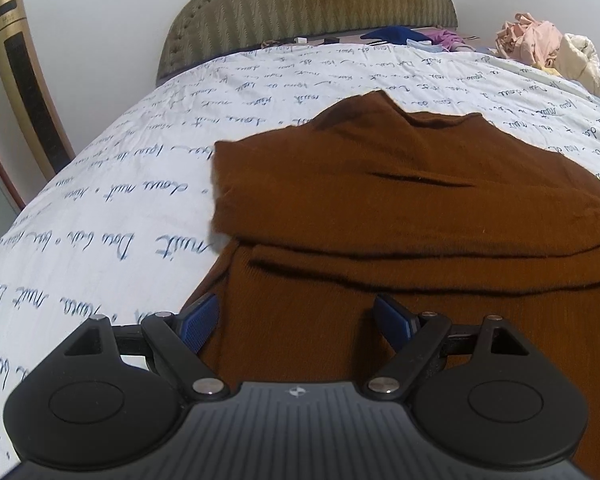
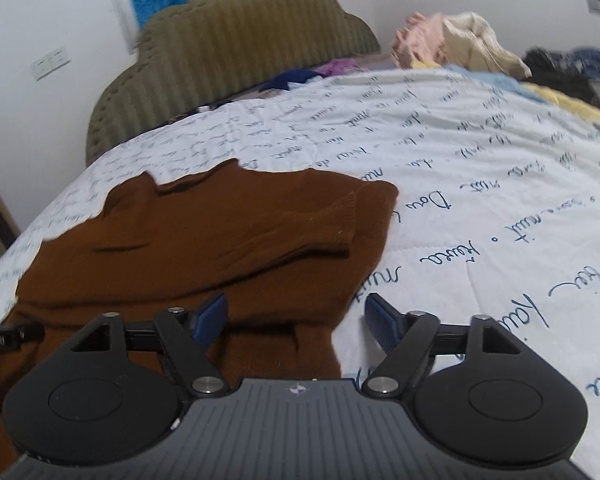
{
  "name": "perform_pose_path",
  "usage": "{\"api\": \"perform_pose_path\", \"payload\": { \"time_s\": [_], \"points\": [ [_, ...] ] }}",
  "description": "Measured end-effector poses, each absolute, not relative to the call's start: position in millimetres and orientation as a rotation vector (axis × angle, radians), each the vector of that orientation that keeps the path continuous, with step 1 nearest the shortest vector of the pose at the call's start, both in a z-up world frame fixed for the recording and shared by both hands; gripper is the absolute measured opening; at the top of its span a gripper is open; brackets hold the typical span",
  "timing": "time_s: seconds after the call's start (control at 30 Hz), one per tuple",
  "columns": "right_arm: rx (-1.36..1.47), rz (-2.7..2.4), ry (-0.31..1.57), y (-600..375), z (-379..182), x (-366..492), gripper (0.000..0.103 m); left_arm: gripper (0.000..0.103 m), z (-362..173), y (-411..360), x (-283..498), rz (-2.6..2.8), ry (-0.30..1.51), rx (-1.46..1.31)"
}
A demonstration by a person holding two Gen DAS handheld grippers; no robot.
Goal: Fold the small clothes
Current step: 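Withdraw the right gripper while the left gripper moves toward the sweater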
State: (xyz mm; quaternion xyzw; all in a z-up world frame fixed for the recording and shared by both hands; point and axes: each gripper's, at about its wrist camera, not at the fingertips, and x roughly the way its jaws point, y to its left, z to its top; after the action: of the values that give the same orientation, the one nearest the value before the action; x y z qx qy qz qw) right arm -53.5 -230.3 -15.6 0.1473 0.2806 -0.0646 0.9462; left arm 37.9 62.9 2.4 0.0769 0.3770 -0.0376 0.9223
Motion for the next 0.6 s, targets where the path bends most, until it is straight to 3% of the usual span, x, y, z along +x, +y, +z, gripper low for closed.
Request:
{"api": "perform_pose_path", "payload": {
  "time_s": [0.6],
  "points": [
    [0.213, 0.129, 0.566, -158.6, -11.6, -116.0, 0.086, 0.085, 6.1, 131.8, -20.2, 0.014, 0.764, 0.090]
  ]
}}
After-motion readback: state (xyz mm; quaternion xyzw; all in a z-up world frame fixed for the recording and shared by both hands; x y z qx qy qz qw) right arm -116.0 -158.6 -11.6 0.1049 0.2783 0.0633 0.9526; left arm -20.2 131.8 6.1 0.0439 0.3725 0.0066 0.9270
